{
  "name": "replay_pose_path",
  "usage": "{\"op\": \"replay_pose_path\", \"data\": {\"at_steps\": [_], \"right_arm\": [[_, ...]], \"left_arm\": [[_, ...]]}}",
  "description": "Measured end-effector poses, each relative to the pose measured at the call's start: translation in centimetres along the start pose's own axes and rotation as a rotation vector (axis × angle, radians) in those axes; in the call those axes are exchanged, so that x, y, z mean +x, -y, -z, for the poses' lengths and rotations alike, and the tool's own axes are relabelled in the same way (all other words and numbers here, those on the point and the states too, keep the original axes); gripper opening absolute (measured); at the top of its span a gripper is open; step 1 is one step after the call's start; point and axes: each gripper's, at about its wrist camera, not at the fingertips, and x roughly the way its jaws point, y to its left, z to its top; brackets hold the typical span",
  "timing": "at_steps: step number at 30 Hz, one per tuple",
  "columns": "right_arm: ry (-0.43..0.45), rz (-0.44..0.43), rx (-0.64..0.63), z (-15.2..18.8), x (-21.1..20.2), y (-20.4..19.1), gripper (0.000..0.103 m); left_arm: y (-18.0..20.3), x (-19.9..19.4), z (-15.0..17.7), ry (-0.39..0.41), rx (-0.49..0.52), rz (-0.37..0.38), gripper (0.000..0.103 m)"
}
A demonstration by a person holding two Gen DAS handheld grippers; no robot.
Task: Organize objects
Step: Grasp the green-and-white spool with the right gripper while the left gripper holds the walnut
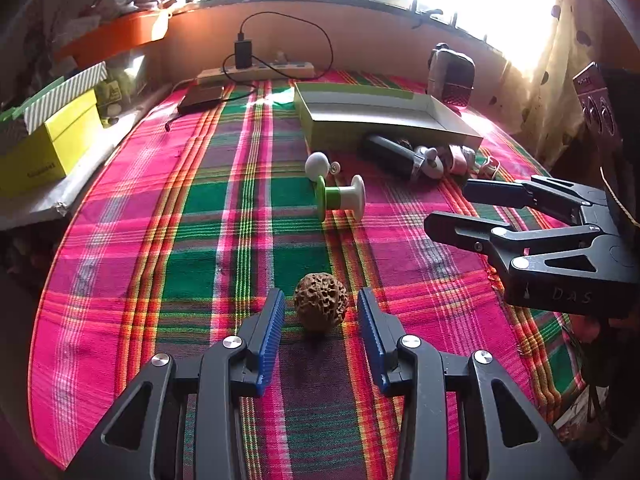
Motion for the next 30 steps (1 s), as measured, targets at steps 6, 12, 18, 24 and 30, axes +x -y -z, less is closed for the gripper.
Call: {"op": "replay_pose_path", "data": {"at_steps": [6, 12, 18, 24, 30], "right_arm": [[-0.027, -0.028, -0.02, -1.2, 2.0, -0.9, 0.065], [-0.034, -0.055, -0.003, -2.0, 3.6, -1.6, 0.065], [-0.041, -0.059, 0.048, -2.7, 4.6, -1.8, 0.065], [-0.042, -0.049, 0.087, -3.2, 5.3, -2.5, 0.065], [-0.063, -0.031, 0.127, -3.7, 6.4, -2.9, 0.065]], "left_arm": [[-0.5, 0.9, 0.1, -0.021, -0.017, -0.026, 0.036], [-1.5, 1.2, -0.2, -0.014, -0.037, -0.057, 0.036], [-2.9, 1.3, -0.3, -0.008, -0.064, -0.09, 0.036], [-4.1, 1.3, -0.4, -0.004, -0.083, -0.123, 0.036], [-4.6, 1.4, -0.4, 0.004, -0.075, -0.128, 0.036]]}}
